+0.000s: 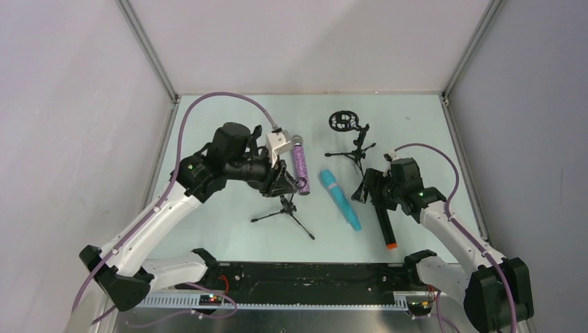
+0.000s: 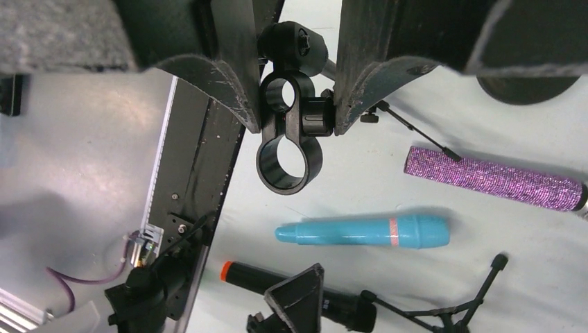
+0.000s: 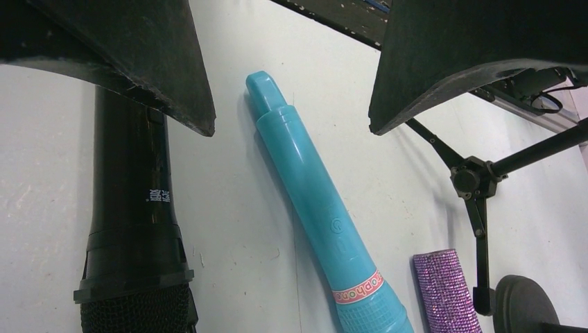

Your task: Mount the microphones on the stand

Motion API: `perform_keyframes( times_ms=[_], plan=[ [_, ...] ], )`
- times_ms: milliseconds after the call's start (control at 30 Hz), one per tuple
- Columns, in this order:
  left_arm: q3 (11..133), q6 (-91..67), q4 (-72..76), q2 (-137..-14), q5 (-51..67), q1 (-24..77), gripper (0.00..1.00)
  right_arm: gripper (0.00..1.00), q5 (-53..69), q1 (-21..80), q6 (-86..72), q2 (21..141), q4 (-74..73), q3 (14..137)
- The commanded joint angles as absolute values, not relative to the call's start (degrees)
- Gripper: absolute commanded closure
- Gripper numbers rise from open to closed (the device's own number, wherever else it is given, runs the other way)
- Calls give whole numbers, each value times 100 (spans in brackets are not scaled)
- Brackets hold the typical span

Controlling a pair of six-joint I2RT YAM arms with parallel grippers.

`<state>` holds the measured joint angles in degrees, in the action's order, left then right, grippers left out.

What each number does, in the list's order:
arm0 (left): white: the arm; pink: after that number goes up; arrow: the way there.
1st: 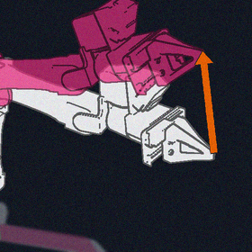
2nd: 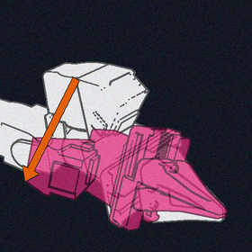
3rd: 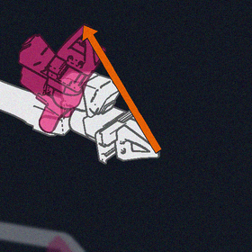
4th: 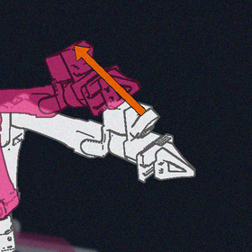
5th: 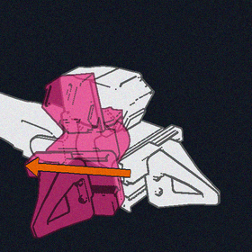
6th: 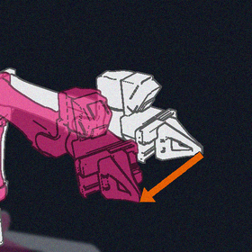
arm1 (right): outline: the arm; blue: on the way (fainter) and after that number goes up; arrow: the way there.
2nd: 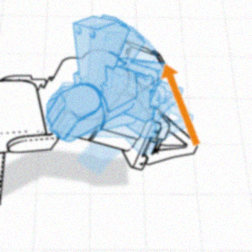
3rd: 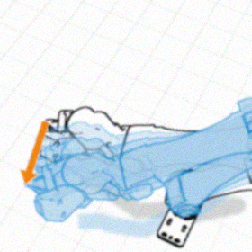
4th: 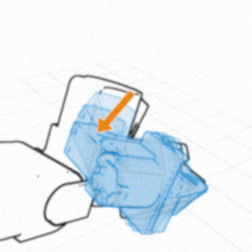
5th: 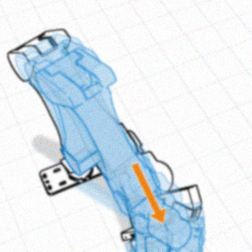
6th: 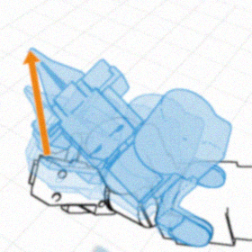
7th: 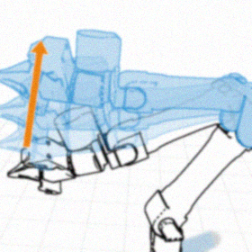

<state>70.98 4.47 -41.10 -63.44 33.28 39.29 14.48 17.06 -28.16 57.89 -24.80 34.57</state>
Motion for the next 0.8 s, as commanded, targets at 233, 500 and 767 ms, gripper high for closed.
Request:
perform_keyframes(
  times_ms=[233,500,767],
  plan=[
    [7638,1505,-4790,-6947,4497,3950,100,15,1433,1674,-2650,5809,-2527,3465],
    [7821,1907,-5197,-7075,4381,3914,100,15,1434,1676,-2619,5902,-2491,3463],
    [7926,2246,-5714,-7034,4368,3675,100,15,1506,1674,-2619,6059,-2375,3463]
  ],
)
